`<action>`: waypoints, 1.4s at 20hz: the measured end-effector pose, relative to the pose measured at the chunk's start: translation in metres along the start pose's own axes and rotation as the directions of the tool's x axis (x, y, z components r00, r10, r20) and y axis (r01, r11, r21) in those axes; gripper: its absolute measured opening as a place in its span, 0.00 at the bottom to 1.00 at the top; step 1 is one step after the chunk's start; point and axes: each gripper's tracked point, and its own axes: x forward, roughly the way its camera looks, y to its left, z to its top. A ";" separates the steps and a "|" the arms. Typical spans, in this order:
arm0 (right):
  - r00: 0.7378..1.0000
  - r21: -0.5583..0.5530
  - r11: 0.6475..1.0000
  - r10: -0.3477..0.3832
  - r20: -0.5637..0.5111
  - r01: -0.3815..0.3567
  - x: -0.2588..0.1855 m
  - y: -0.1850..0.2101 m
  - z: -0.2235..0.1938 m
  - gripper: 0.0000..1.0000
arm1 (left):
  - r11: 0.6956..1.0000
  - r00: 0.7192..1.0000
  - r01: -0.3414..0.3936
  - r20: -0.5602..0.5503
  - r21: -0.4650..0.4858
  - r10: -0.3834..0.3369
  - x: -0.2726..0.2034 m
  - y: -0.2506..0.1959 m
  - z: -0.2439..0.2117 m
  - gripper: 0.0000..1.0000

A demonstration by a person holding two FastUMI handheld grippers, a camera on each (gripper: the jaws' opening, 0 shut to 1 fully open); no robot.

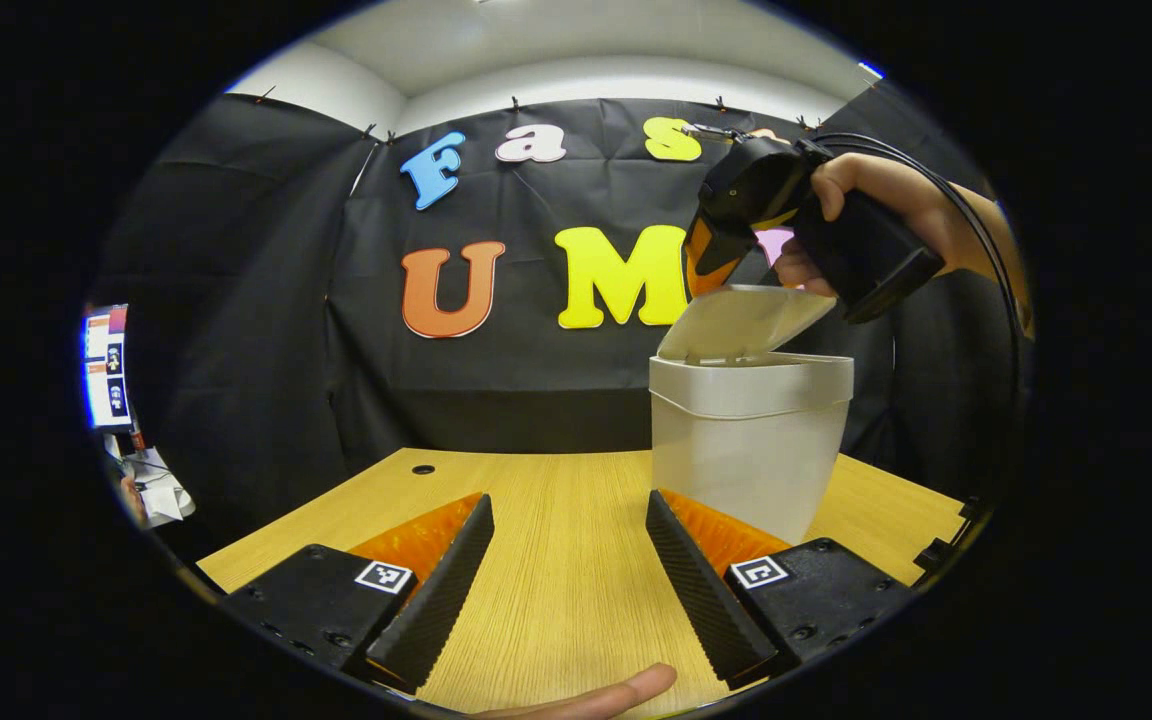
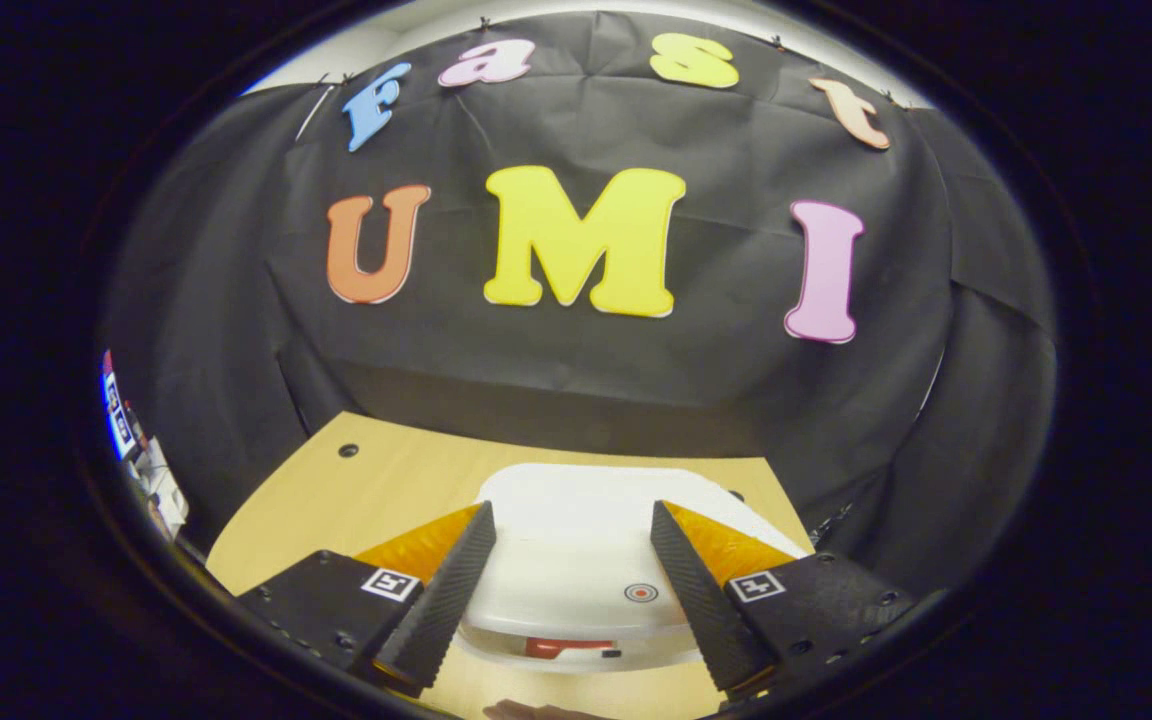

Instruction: Press the lid of the desktop garbage bin to open it, pick up the crumpled paper on the desktop and throw it into the bin, then pick up the pop can on the desktop and drop it into the bin, and finally close the garbage bin lid.

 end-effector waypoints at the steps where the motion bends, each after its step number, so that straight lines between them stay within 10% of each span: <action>1: 1.000 0.011 1.000 0.009 -0.018 -0.008 0.002 0.000 -0.005 0.99 | 1.000 1.000 -0.005 -0.001 -0.002 0.005 0.001 0.001 0.000 0.99; 10: 0.993 0.046 0.996 0.074 -0.088 -0.070 0.013 -0.010 -0.039 0.97 | 1.000 1.000 -0.020 -0.022 0.004 0.020 0.004 0.003 -0.006 0.99; 28: 0.976 0.069 0.995 0.052 0.210 -0.068 -0.011 -0.025 -0.062 0.98 | 1.000 1.000 0.003 -0.019 0.005 -0.003 0.005 0.001 -0.007 0.99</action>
